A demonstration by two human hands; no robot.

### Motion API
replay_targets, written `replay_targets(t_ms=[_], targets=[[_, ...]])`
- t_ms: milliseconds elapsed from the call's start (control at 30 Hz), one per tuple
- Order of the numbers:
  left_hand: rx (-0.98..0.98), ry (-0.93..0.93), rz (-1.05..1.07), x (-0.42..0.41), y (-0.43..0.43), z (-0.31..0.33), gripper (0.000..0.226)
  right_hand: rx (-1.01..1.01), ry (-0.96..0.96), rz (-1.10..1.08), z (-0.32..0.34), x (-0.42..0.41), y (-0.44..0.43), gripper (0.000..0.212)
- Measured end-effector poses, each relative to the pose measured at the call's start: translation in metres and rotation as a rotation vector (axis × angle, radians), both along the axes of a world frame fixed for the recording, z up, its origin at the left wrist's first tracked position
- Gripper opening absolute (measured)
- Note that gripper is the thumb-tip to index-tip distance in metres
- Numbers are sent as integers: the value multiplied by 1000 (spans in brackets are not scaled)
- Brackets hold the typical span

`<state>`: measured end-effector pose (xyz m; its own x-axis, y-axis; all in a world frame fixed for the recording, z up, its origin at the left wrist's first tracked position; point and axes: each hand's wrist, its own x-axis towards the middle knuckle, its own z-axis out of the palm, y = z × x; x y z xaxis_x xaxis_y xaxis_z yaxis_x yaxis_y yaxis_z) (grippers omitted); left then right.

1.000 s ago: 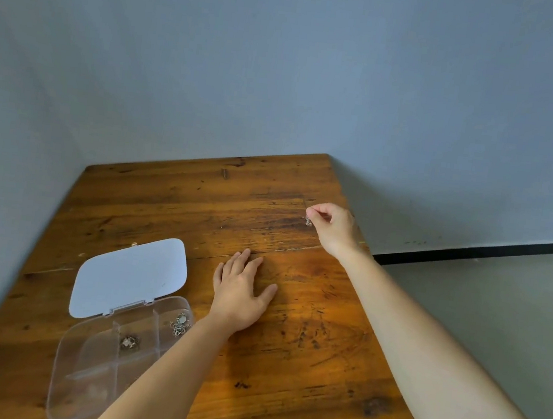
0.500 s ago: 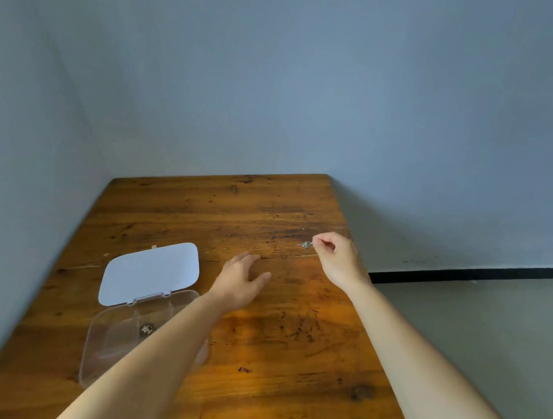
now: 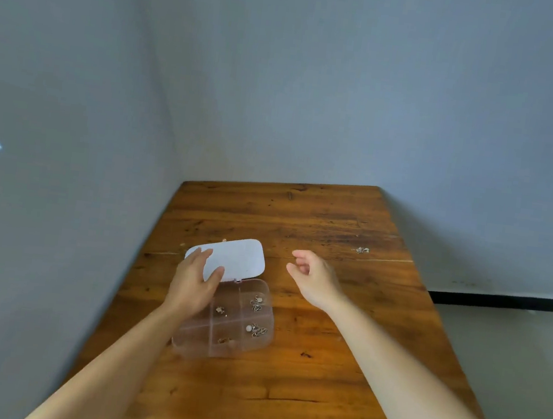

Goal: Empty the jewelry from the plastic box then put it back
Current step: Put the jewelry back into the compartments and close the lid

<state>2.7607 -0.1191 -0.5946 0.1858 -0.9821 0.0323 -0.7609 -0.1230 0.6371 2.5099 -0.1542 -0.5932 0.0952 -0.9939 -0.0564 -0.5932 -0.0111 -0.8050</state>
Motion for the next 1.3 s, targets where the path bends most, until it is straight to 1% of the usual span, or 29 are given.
replay_targets(t_ms=[133, 233, 367, 500, 600, 767, 833, 933, 1067, 1167, 1300], targets=[[53, 86, 96, 22, -7, -4, 63, 78, -24, 21, -4, 40, -12, 59], [110, 231, 149, 34, -22, -7, 68, 142, -57, 27, -4, 63, -28, 68], [175, 505, 238, 42, -40, -9, 70, 200, -38, 37, -8, 89, -48, 67], [183, 633, 279, 42, -52, -3, 70, 203, -36, 30, -7, 105, -57, 60], [137, 605, 274, 35, -54, 8, 70, 165, -33, 33, 0, 105, -57, 59], [3, 527, 242, 27, -36, 29, 70, 63, -35, 54, 24, 94, -45, 60], [-62, 527, 202, 26, -20, 34, 68, 29, -34, 78, 33, 89, -34, 60], [-163, 472, 148, 21, 11, 39, 65, -21, -43, 95, 39, 82, -8, 61], [-238, 448, 130, 11, 55, 40, 61, -71, -89, 75, 38, 73, 34, 57], [-236, 437, 125, 5, 86, 32, 61, -49, -110, 87, 32, 67, 67, 58], [-130, 355, 76, -1, 122, 10, 68, -4, -40, 124, 13, 60, 112, 65]])
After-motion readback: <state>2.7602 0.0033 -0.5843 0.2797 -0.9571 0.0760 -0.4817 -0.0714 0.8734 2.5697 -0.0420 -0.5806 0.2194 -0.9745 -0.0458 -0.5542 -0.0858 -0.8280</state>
